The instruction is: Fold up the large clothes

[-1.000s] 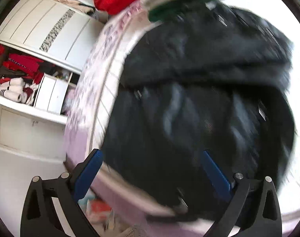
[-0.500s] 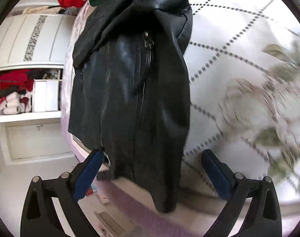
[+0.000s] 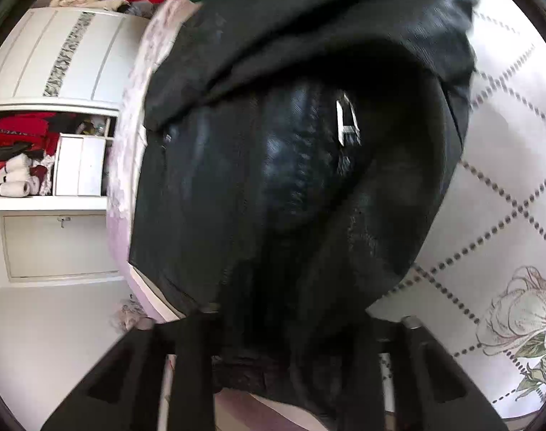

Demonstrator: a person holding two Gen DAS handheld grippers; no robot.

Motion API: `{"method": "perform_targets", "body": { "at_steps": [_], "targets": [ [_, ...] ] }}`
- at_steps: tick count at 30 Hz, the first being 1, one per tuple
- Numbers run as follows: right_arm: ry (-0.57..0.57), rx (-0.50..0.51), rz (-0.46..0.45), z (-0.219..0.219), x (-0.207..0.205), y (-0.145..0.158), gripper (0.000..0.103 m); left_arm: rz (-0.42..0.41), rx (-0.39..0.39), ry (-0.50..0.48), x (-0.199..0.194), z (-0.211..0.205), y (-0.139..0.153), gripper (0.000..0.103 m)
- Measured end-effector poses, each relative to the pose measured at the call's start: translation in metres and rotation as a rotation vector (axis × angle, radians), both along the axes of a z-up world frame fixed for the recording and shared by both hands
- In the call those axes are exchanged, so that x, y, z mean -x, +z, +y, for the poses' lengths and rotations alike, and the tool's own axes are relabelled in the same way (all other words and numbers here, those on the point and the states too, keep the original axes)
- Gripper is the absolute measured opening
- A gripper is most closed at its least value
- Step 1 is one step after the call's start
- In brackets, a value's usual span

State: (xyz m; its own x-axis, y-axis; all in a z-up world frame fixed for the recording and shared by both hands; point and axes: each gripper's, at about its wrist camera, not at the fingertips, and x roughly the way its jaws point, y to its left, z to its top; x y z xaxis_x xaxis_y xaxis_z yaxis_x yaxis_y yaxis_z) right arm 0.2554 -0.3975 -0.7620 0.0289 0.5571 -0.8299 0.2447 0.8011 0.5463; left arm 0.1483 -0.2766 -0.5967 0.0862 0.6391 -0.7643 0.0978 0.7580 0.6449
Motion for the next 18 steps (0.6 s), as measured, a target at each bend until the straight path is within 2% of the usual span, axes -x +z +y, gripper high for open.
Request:
{"method": "perform_targets", "body": {
  "at_steps": [3, 5, 7, 10, 11, 12, 13, 14, 16, 18],
  "targets": [
    [-0.076, -0.174, -0.046, 0.002, -0.019, -0.008, 0.075, -0.03, 0.03, 0.007, -0.001, 0.004, 0.016, 0.008],
    [-0.128, -0.298, -0.053, 0.014, -0.027, -0.016, 0.086, -0.044, 0.045, 0.009, 0.0, 0.003, 0.027, 0.007],
    [-0.163, -0.404, -0.017, 0.033, -0.033, -0.031, 0.087, -0.048, 0.06, 0.0, -0.001, 0.001, 0.037, 0.007],
    [-0.168, -0.507, 0.108, 0.074, -0.043, -0.06, 0.087, -0.046, 0.093, 0.007, -0.002, 0.0, 0.044, 0.007],
    [-0.186, -0.55, 0.104, 0.091, -0.035, -0.058, 0.081, -0.047, 0.108, 0.007, -0.002, 0.003, 0.046, 0.006],
    [-0.185, -0.565, 0.102, 0.095, -0.035, -0.055, 0.071, -0.047, 0.12, 0.008, -0.003, 0.007, 0.048, 0.006],
    [-0.183, -0.527, 0.103, 0.101, -0.036, -0.053, 0.041, -0.055, 0.129, 0.009, -0.003, 0.009, 0.051, 0.006],
    [-0.184, -0.49, 0.094, 0.103, -0.038, -0.049, 0.026, -0.07, 0.144, 0.005, -0.004, 0.013, 0.056, 0.006],
    [-0.207, -0.444, 0.076, 0.108, -0.033, -0.035, 0.022, -0.094, 0.185, 0.005, -0.005, 0.022, 0.069, 0.006],
    [-0.181, -0.383, 0.038, 0.114, -0.037, -0.011, 0.019, -0.112, 0.23, 0.014, -0.005, 0.032, 0.079, 0.005]
  ]
}}
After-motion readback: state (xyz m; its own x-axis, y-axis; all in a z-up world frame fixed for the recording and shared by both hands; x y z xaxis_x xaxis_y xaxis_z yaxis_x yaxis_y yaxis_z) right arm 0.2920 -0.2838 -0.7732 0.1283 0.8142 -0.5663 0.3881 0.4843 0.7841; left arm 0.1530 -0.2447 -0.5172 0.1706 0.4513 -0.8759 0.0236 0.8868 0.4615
